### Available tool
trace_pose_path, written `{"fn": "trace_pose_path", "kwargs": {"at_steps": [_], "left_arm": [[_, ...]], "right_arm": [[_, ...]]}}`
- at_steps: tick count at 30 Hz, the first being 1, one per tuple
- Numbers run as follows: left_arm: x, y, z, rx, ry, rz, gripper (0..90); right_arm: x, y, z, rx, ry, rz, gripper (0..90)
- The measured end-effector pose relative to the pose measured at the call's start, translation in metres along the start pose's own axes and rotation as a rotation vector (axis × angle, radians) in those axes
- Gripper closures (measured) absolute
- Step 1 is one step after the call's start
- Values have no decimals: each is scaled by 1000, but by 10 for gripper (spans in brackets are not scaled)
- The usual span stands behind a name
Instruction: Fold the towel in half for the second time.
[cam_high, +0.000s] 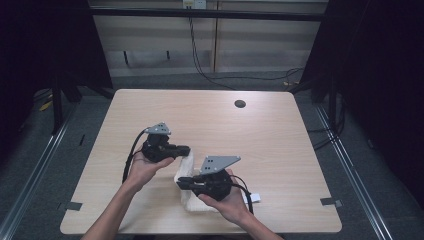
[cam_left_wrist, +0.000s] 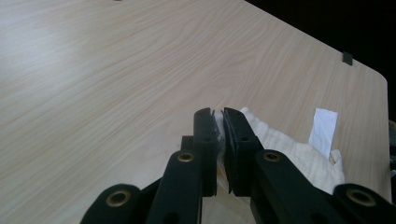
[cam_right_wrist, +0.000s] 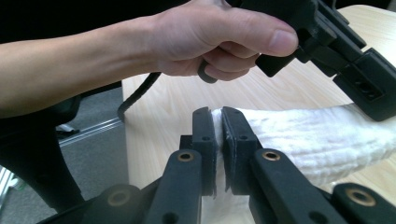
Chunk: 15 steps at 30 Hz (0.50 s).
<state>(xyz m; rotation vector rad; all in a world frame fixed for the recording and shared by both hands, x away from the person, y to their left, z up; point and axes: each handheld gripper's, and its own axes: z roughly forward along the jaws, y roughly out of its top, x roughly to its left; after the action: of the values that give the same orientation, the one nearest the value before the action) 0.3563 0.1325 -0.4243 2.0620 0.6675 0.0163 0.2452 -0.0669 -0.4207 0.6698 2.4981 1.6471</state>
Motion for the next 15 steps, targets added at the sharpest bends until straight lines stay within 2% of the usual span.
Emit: {"fn": "trace_pose_path", "kwargs": {"at_steps": [4,7,15], "left_arm": [[-2,1,13,20,-7,6,846],[-2,1,22,16,-22,-13,846],[-7,-1,46,41,-51,-18,845]], "right_arm": [[-1,-6,-11,17,-38,3,843],[-3,-9,-19,32,-65,11,842],[-9,-26,-31,41,-84,43,836]]}}
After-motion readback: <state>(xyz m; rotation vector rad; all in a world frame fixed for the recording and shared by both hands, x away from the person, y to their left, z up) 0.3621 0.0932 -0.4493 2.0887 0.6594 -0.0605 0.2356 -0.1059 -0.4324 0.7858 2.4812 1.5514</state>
